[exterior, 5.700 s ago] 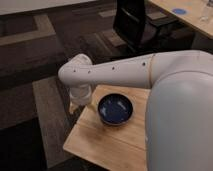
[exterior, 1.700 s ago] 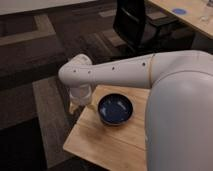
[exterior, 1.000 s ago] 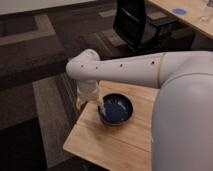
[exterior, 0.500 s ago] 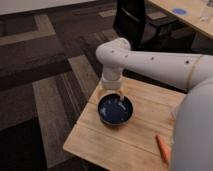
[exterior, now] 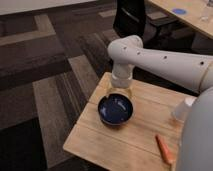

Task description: Place the ceramic cup over the eraser

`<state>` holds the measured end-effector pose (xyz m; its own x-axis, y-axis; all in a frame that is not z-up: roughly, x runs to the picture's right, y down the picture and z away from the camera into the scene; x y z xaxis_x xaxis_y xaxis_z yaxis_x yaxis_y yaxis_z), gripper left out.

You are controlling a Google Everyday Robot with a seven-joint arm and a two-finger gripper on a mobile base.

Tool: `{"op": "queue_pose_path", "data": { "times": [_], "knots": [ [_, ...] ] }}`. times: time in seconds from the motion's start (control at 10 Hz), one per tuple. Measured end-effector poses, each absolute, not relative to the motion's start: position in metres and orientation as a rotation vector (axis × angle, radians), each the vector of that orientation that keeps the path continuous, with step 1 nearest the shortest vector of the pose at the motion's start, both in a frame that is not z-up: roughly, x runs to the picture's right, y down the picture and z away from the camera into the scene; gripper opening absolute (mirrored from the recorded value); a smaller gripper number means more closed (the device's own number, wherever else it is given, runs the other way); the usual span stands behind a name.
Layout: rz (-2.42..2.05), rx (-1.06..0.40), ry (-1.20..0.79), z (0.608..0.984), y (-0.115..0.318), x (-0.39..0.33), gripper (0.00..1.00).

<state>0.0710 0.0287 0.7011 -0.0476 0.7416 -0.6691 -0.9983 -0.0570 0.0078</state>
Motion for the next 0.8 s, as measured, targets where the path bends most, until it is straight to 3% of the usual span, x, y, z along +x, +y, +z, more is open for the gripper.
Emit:
{"op": "queue_pose_path", "data": {
  "times": [0.3, 0.8],
  "knots": [
    [1.576, -0.534, 0.609, 0.7, 0.023, 0.103, 0.65],
    [1.543, -0.511, 0.782, 0.692, -0.001, 0.247, 0.65]
  ]
}}
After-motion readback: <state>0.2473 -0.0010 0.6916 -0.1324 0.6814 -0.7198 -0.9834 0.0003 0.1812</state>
